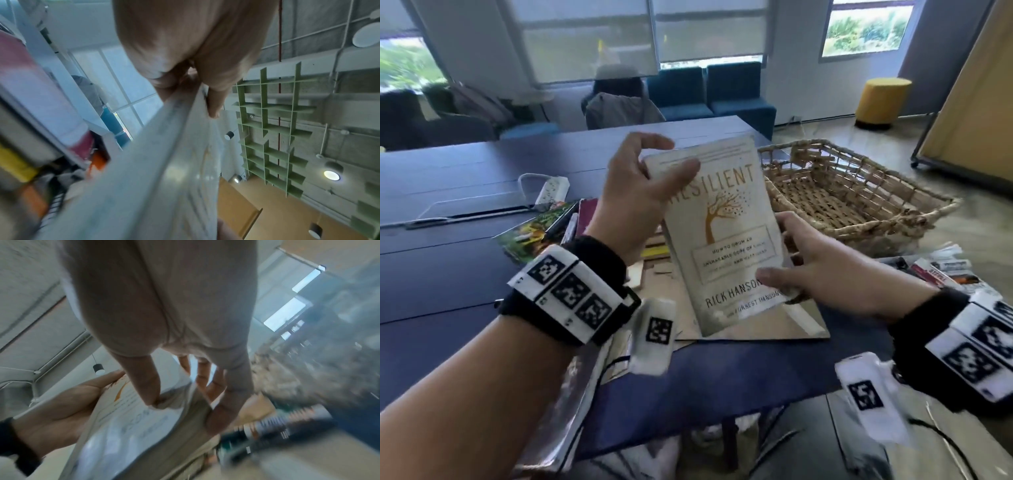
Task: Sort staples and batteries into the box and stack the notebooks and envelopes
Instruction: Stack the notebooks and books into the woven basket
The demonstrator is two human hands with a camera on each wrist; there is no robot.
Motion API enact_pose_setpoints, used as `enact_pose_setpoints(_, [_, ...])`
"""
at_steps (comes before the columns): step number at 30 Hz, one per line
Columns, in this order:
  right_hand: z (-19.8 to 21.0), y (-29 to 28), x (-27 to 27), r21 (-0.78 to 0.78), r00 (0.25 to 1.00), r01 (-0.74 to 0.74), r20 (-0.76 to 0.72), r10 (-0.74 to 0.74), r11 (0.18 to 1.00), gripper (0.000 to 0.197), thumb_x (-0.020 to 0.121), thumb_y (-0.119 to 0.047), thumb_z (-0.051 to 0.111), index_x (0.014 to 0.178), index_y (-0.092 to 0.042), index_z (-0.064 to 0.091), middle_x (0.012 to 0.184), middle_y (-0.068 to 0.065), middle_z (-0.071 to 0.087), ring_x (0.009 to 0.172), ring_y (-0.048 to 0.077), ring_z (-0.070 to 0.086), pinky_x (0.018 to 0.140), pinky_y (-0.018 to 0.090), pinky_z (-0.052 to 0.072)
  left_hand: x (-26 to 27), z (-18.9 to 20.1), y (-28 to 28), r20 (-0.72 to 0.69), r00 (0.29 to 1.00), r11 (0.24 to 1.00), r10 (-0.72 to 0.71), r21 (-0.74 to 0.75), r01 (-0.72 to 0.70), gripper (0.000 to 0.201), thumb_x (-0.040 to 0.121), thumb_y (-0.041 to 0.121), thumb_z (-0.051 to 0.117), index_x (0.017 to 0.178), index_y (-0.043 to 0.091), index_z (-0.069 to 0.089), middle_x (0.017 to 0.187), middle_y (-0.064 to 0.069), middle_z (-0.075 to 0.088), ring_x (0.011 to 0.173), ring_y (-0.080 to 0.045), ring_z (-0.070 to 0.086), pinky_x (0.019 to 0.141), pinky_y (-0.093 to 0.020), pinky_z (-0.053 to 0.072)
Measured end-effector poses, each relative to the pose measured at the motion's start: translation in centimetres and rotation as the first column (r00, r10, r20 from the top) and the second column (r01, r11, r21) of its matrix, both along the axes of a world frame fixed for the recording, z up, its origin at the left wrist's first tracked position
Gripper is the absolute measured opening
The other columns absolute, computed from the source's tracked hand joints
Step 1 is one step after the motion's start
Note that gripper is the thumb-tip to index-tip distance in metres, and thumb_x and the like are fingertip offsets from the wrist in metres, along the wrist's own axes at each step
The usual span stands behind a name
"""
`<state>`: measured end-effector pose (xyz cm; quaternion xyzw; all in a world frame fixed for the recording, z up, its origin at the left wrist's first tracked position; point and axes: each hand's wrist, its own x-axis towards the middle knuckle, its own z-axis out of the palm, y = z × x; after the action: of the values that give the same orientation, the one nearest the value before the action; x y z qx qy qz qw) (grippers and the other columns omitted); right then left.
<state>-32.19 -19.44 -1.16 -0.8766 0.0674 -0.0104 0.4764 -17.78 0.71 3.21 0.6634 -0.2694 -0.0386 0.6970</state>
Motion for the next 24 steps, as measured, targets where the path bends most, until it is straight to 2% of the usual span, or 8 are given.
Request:
enact_pose_setpoints(2, [1.7,-0.5,0.8,-0.016,1.000,-0.006,0.025,0.007,1.000,0.047,0.094,-0.020,0.072,0.127,-0.039,0.045,0.113,-0.007,0.074,0.094,0.013,0.074,0.078,0.037,0.063,0.9,1.2,-0.9,0.018,1.000,0.998,0.016,-0.063,-0.014,0.038,0.091,0.015,0.075,0.121,0.010,0.051,0.098,-0.013,0.075,0.084,-0.026,0.077,0.068,-0.037,0.062])
enact_pose_setpoints(5, [4.9,-1.7,1.9,-0.027,0.990,0.049,0.131,-0.045,0.998,0.054,0.097,-0.017,0.068,0.139,-0.037,0.040,0.113,0.000,0.071,0.090,0.009,0.072,0.067,0.024,0.059,1.5,2.6,-2.9,0.118,0.993,0.997,0.026,-0.069,-0.018,0.041,0.087,0.021,0.081,0.118,0.012,0.056,0.107,-0.017,0.072,0.089,-0.030,0.076,0.076,-0.051,0.064])
enact_pose_setpoints(9, [9.0,-4.2,4.0,0.043,0.951,0.118,0.282,-0.125,0.992,0.056,0.098,-0.013,0.067,0.140,-0.037,0.039,0.118,0.016,0.066,0.106,0.030,0.069,0.082,0.052,0.063,2.0,4.2,-6.3,0.178,0.984,0.997,-0.025,-0.072,0.038,0.041,0.087,0.018,0.080,0.119,0.012,0.055,0.103,-0.015,0.072,0.088,-0.029,0.077,0.075,-0.052,0.063])
enact_pose_setpoints(12, [10.7,-7.2,5.4,0.037,0.946,0.132,0.293,-0.137,0.991,0.044,0.096,-0.015,0.070,0.130,-0.030,0.046,0.115,0.016,0.069,0.104,0.035,0.071,0.077,0.049,0.064,2.9,5.4,-9.1,0.161,0.983,0.993,-0.088,-0.059,0.098,0.041,0.090,0.016,0.077,0.123,0.013,0.052,0.095,-0.008,0.074,0.086,-0.029,0.077,0.075,-0.049,0.064])
enact_pose_setpoints(16, [11.8,-11.1,6.8,0.063,0.970,0.099,0.218,-0.111,0.993,0.025,0.096,-0.017,0.068,0.108,-0.018,0.046,0.102,0.013,0.077,0.096,0.037,0.073,0.081,0.053,0.059,5.0,5.7,-12.8,0.150,0.974,0.985,-0.170,-0.005,0.173,0.042,0.092,0.016,0.075,0.125,0.018,0.051,0.102,-0.016,0.073,0.085,-0.030,0.077,0.071,-0.044,0.063])
enact_pose_setpoints(18, [11.8,-13.1,7.4,0.138,0.965,0.096,0.229,-0.126,0.986,0.021,0.096,-0.014,0.065,0.105,-0.014,0.046,0.100,0.012,0.078,0.095,0.033,0.075,0.081,0.047,0.061,6.1,5.3,-14.6,0.097,0.976,0.980,-0.197,0.017,0.196,0.039,0.094,0.018,0.073,0.125,0.021,0.050,0.103,-0.015,0.074,0.086,-0.029,0.077,0.072,-0.042,0.063])
enact_pose_setpoints(21, [11.0,-16.3,8.1,0.295,0.931,0.186,0.252,-0.264,0.937,0.022,0.095,-0.010,0.065,0.104,-0.012,0.045,0.101,0.012,0.078,0.091,0.030,0.077,0.066,0.035,0.065,7.7,3.8,-16.8,-0.082,0.956,0.948,-0.282,0.130,0.291,0.045,0.094,0.025,0.071,0.131,0.024,0.047,0.104,-0.006,0.078,0.091,-0.025,0.077,0.079,-0.046,0.063])
enact_pose_setpoints(24, [9.6,-19.6,8.4,0.441,0.863,0.317,0.232,-0.448,0.839,0.026,0.092,-0.007,0.067,0.107,-0.013,0.046,0.111,0.021,0.074,0.095,0.038,0.075,0.068,0.043,0.066,8.8,1.2,-18.4,-0.212,0.888,0.864,-0.409,0.222,0.451,0.057,0.091,0.014,0.074,0.136,0.026,0.041,0.109,-0.009,0.077,0.094,-0.028,0.077,0.080,-0.044,0.064])
